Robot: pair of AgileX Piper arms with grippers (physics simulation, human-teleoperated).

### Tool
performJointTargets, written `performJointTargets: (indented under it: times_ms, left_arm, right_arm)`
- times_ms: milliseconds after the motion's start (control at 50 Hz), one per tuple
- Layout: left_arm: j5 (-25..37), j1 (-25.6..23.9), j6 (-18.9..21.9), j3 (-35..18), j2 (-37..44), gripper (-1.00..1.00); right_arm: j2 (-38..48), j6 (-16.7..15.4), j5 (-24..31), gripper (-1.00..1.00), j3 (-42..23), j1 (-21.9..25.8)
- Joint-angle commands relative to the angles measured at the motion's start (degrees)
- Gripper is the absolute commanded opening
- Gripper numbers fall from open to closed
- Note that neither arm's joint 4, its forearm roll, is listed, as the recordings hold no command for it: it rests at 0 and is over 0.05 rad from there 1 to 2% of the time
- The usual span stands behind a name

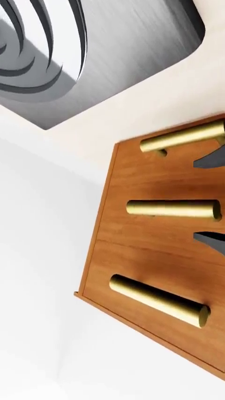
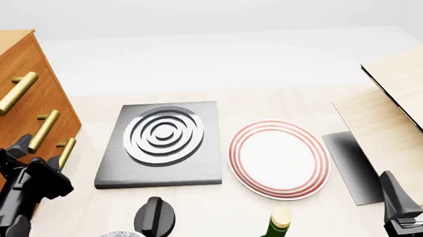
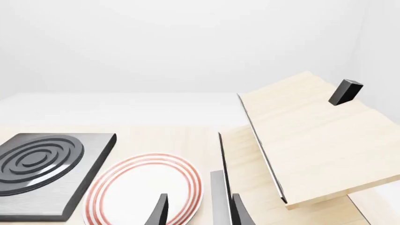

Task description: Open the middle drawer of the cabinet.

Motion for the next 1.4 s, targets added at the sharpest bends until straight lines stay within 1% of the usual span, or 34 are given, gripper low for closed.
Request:
performJointTargets:
  times_ms: [20, 440, 840, 860, 1160, 1400]
  left_arm:
    - [0.01, 0.24, -0.75, -1.02, 1.8, 1.0]
    - [0.01, 1.91, -0.74, -3.1, 4.09, 1.0]
    - [0.01, 3.14, -1.26, -2.38, 3.76, 1.0]
    - [0.01, 3.17, -1.28, -2.24, 3.52, -1.0]
    - [0.01, 2.25, -1.71, -1.1, 2.71, -1.0]
    - [0.01, 1.01, -0.96, -1.26, 3.67, -1.0]
  right_arm:
    - [-0.6, 0.02, 0.32, 1.0, 0.0, 0.06]
    - [-0.61, 0.02, 0.32, 1.0, 0.0, 0.07]
    - [-0.63, 0.02, 0.33, 1.0, 0.0, 0.06]
    - [-0.62, 0.03, 0.32, 1.0, 0.0, 0.07]
    - [-0.62, 0.02, 0.32, 1.0, 0.0, 0.06]
    - [-0.61, 0.02, 0.32, 1.0, 0.0, 0.07]
